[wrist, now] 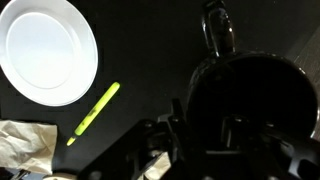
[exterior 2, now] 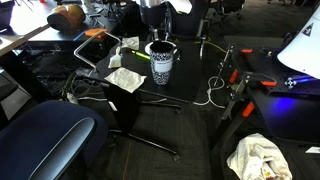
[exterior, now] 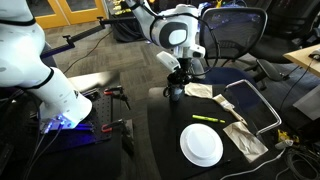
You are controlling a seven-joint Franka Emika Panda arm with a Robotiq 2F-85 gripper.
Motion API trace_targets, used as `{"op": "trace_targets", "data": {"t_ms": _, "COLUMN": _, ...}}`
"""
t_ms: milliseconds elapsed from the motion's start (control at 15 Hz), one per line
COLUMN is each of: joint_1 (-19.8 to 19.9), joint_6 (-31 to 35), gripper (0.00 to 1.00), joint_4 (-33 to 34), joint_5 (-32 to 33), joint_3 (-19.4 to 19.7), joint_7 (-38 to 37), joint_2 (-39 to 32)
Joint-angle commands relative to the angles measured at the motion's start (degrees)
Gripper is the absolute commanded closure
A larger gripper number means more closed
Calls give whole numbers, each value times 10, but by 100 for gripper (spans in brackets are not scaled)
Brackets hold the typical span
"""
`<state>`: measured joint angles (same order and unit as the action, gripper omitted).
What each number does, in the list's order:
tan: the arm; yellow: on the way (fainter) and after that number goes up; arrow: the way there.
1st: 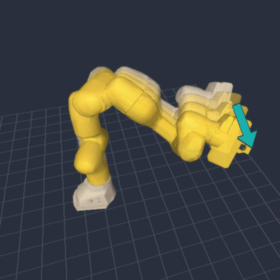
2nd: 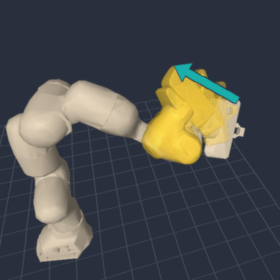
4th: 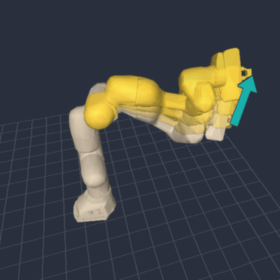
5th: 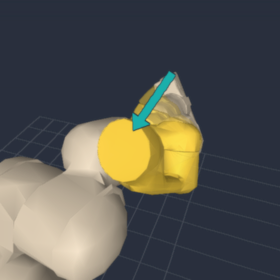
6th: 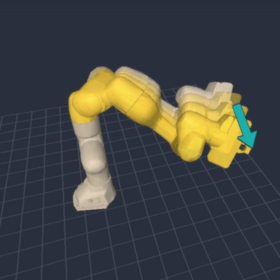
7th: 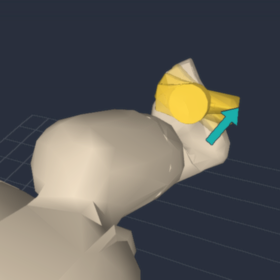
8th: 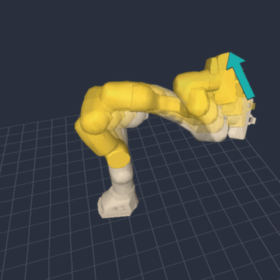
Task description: Remove the marker from the cup and put it on the table, then move the cup to the right and put the marker in the cup
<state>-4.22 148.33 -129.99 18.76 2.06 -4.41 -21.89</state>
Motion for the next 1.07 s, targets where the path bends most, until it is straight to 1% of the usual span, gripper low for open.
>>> {"op": "trace_targets", "data": {"t_ms": 0, "joint_1": 10, "joint_6": 9, "gripper": 97, "joint_4": 6, "joint_5": -21, "joint_3": -6, "joint_7": 33, "joint_2": -5}}
{"op": "trace_targets", "data": {"t_ms": 67, "joint_1": 11, "joint_6": 7, "gripper": 100, "joint_4": 8, "joint_5": -24, "joint_3": -7, "joint_7": 39, "joint_2": -6}}
{"op": "trace_targets", "data": {"t_ms": 133, "joint_1": 12, "joint_6": 4, "gripper": 100, "joint_4": 9, "joint_5": -27, "joint_3": -8, "joint_7": 44, "joint_2": -8}}
{"op": "trace_targets", "data": {"t_ms": 267, "joint_1": 13, "joint_6": -3, "gripper": 97, "joint_4": 12, "joint_5": -38, "joint_3": -8, "joint_7": 52, "joint_2": -9}}
{"op": "trace_targets", "data": {"t_ms": 533, "joint_1": 19, "joint_6": -36, "gripper": 97, "joint_4": -1, "joint_5": -66, "joint_3": 1, "joint_7": 34, "joint_2": 15}}
{"op": "trace_targets", "data": {"t_ms": 800, "joint_1": 29, "joint_6": -51, "gripper": 97, "joint_4": -13, "joint_5": -80, "joint_3": 27, "joint_7": 0, "joint_2": 29}}
{"op": "trace_targets", "data": {"t_ms": 1000, "joint_1": 34, "joint_6": -64, "gripper": 97, "joint_4": -17, "joint_5": -77, "joint_3": 53, "joint_7": -46, "joint_2": 33}}
